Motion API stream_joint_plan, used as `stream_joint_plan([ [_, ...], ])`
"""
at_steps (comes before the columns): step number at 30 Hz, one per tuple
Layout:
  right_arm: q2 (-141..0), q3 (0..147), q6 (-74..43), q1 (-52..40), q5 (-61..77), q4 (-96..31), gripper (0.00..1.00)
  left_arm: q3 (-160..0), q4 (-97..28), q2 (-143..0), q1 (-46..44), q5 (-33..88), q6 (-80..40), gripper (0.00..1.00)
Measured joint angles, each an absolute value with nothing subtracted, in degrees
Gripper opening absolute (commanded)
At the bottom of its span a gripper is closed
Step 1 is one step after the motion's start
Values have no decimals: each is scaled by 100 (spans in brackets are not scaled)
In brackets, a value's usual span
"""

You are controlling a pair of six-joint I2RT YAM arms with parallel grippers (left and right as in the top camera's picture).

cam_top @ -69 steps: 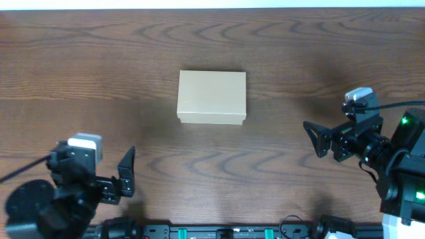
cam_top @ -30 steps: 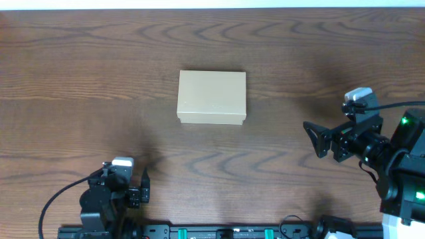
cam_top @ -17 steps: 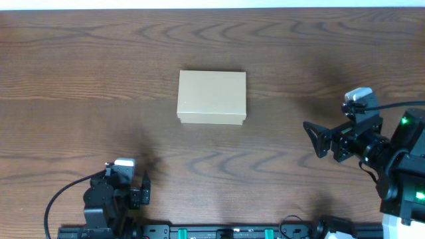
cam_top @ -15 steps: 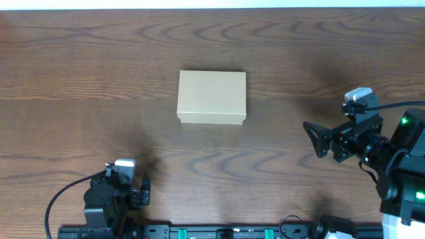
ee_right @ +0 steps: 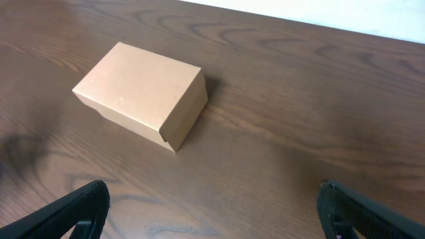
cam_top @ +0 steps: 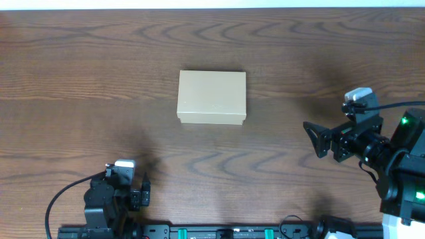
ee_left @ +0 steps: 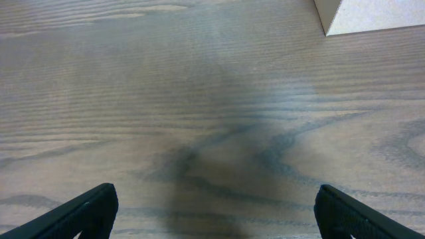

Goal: Pack container

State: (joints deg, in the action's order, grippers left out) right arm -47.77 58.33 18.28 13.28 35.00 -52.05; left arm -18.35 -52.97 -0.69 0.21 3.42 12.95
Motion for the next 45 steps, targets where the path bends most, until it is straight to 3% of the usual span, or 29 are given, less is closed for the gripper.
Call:
stream_joint_plan([
  [12,-4768,5833,1828,1319,3485,-5205,99,-1835,-5297,-69,21,342,1297,95],
  [25,-3854,5774,1868,902,2458,-5745,99,-1835,-5301,-69,21,342,1297,95],
  [36,-1586,3212,1865,814,1837,-5179,99,-1850,-5321,-62,21,340,1295,95],
  [45,-178,2058,1378,729,1433,-4783,99,-1850,-5323,-62,21,340,1297,96],
])
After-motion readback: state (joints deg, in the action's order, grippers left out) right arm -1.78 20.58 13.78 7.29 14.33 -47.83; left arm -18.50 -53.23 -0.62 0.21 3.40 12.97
